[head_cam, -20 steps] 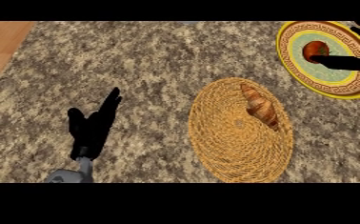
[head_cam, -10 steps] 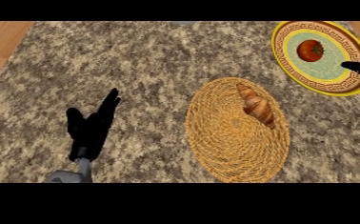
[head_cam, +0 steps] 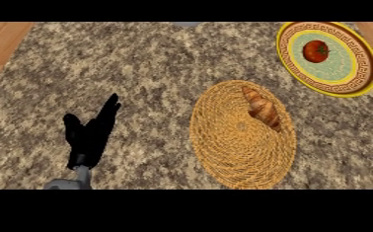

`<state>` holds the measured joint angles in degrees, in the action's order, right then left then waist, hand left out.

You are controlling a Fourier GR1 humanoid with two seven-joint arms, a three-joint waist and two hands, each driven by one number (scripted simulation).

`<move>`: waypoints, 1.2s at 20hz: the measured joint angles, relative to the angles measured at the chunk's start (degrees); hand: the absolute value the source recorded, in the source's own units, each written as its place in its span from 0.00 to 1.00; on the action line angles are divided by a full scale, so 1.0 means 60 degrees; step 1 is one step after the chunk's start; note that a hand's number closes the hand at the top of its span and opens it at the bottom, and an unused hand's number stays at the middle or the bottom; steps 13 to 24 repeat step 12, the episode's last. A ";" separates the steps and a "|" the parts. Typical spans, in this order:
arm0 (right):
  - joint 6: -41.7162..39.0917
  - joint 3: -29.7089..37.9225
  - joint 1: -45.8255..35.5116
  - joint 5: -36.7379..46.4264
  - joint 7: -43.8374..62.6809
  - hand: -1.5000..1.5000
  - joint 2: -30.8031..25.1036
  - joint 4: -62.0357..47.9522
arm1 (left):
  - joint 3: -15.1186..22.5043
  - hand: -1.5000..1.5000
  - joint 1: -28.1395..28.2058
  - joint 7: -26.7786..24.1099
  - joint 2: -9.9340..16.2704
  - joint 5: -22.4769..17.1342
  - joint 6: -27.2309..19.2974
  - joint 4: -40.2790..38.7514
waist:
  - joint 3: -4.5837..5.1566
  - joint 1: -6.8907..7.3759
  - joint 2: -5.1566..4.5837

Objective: Pick the tomato from the placemat and place it in the plate

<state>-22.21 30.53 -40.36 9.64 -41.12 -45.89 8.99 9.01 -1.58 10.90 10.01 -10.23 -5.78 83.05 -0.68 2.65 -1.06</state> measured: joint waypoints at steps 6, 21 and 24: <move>-0.0048 -0.0391 0.0764 0.0401 -0.0401 0.00 -0.0298 0.0161 | -0.0033 0.50 0.0132 -0.0048 -0.0095 0.0077 -0.0092 0.0093 | 0.0009 -0.0061 0.0052; 0.0094 -0.0560 0.1348 0.0556 -0.0757 0.00 -0.0354 0.0217 | -0.0094 0.50 0.0127 0.0064 -0.0059 0.0121 -0.0018 0.0081 | 0.0020 -0.0128 0.0074; 0.0094 -0.0560 0.1348 0.0556 -0.0757 0.00 -0.0354 0.0217 | -0.0094 0.50 0.0127 0.0064 -0.0059 0.0121 -0.0018 0.0081 | 0.0020 -0.0128 0.0074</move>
